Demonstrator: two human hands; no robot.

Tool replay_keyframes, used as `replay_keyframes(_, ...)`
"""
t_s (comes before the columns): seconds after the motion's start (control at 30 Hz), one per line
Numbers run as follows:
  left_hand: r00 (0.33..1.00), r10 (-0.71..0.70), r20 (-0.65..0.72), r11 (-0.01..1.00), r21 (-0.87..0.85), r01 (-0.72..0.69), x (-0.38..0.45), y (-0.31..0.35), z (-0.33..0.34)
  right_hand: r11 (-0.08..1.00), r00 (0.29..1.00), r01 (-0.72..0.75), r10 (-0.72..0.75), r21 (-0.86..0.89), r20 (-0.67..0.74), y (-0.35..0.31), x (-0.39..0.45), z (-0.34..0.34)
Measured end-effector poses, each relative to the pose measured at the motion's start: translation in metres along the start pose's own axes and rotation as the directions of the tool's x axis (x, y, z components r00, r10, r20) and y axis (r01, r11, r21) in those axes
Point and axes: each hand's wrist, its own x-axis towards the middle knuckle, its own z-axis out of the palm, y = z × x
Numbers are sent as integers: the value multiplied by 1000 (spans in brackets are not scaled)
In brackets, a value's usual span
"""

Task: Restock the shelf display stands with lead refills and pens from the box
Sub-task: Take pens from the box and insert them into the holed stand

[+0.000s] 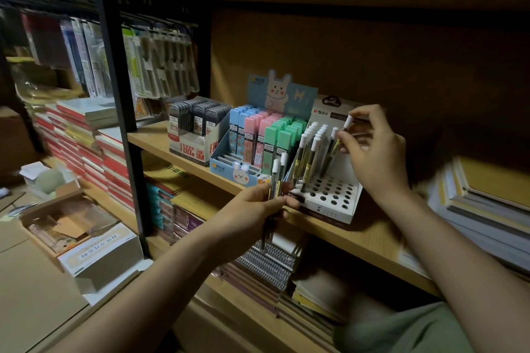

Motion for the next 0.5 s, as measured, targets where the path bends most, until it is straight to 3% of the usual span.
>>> replay_keyframes(0.4,991,37,-128,998,-54,-44,3,0,-2,990,998,-8,17,-144,57,-4,-2,11)
replay_keyframes(0.5,996,58,-66,998,-32,-60,2,0,-2,985,999,12,-6,-172,37,-5,-4,11)
